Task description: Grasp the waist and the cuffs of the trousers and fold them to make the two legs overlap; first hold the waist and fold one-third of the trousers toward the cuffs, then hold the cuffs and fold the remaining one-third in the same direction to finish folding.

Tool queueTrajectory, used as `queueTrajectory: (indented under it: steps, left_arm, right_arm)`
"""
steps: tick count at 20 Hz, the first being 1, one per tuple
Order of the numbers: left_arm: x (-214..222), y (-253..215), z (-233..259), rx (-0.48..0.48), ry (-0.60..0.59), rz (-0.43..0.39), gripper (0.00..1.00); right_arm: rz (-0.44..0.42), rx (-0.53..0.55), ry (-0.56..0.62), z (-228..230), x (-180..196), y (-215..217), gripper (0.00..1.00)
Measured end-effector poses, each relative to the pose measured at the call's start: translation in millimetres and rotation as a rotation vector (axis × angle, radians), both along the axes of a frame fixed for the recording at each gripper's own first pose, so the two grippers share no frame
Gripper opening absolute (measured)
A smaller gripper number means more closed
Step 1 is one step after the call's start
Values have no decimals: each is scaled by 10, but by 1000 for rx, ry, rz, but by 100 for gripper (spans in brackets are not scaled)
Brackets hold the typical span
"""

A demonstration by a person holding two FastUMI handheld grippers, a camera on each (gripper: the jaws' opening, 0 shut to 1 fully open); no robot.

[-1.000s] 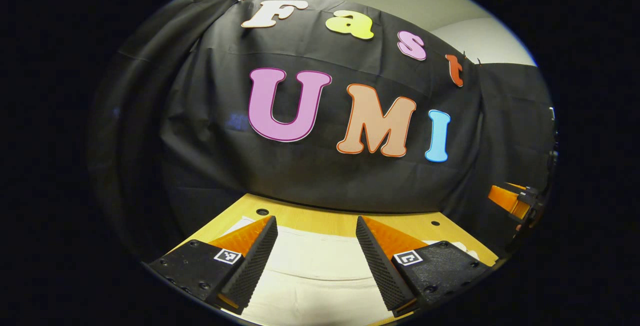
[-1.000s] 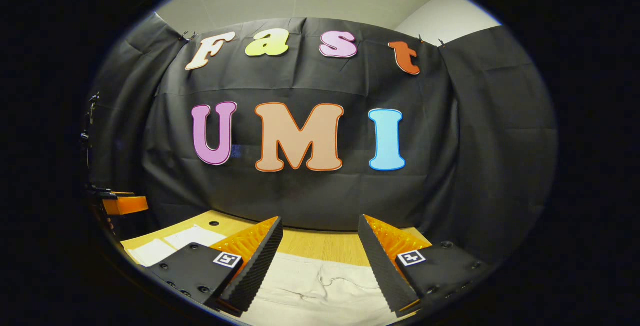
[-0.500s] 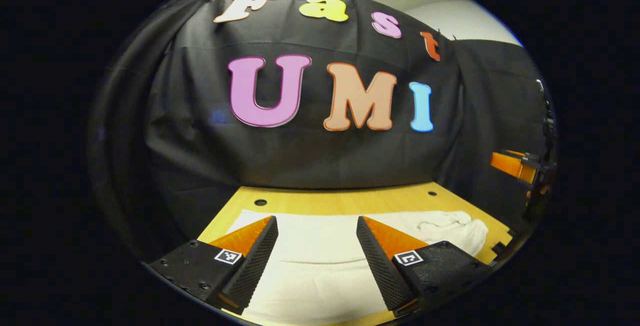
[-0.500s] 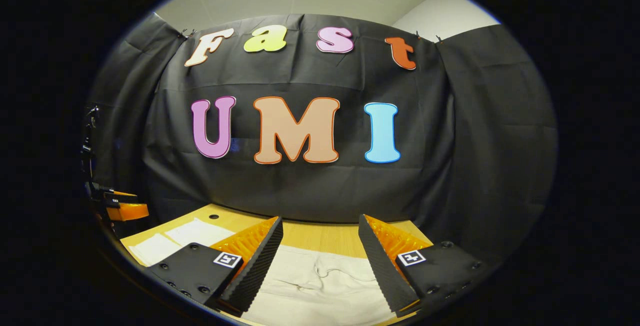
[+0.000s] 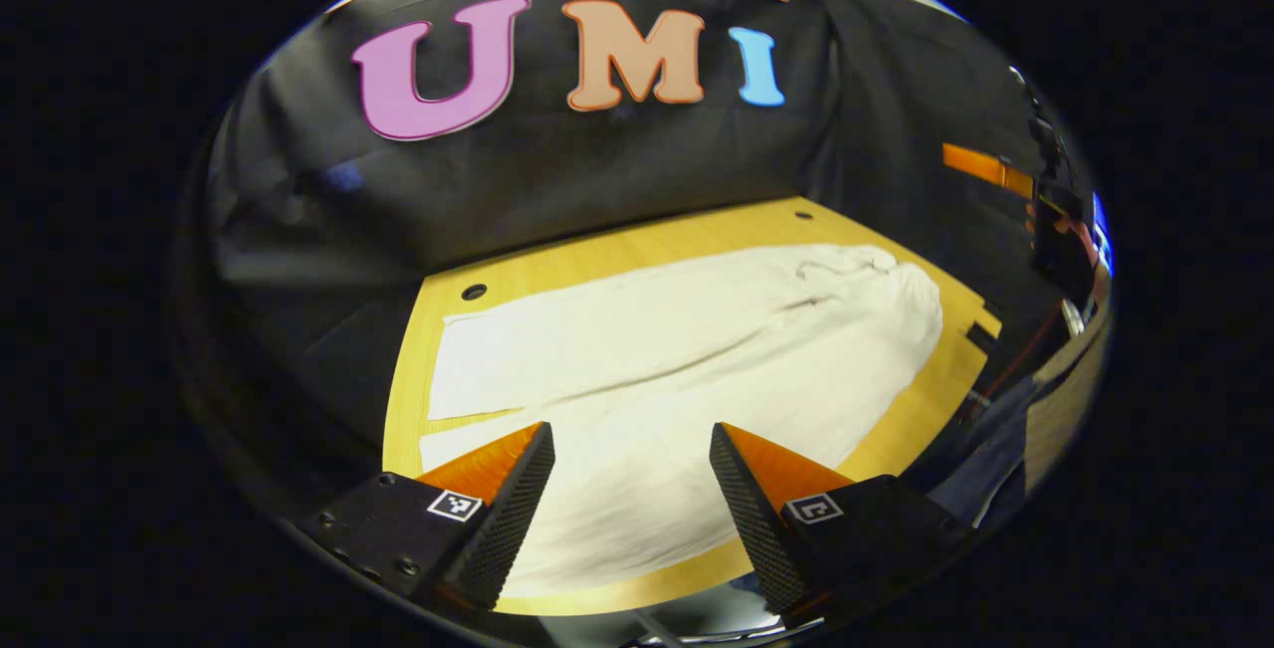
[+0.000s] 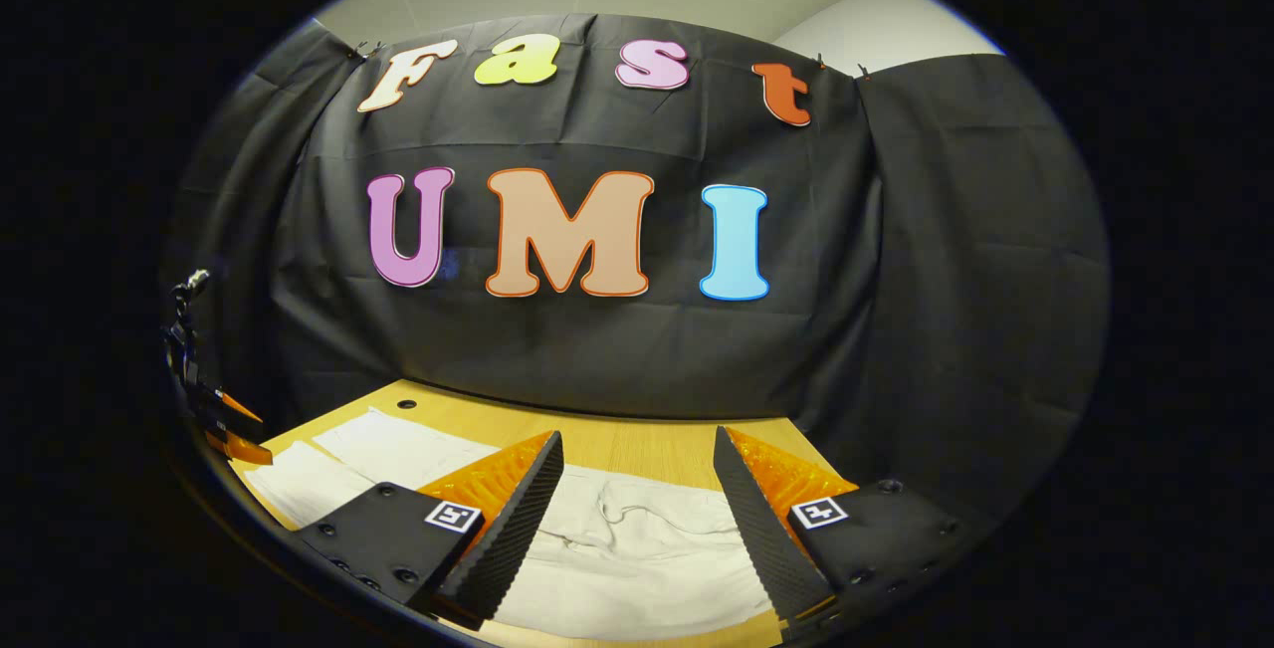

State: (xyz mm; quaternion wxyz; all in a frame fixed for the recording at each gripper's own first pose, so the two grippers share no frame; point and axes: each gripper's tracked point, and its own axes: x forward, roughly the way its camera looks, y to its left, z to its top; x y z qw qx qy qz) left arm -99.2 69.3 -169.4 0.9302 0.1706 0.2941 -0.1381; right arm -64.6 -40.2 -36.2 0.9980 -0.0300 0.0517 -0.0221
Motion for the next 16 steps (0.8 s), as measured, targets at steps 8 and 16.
queueTrajectory:
  steps: [8,16]
  left_arm:
    - [-455,150,-811,233,348,-310,92]
    - [-640,525,-1383,378,621,-415,86]
  right_arm:
    - [-48,-12,47,-185,-223,-118,97]
    - [-66,-67,93,-323,-336,-119,97]
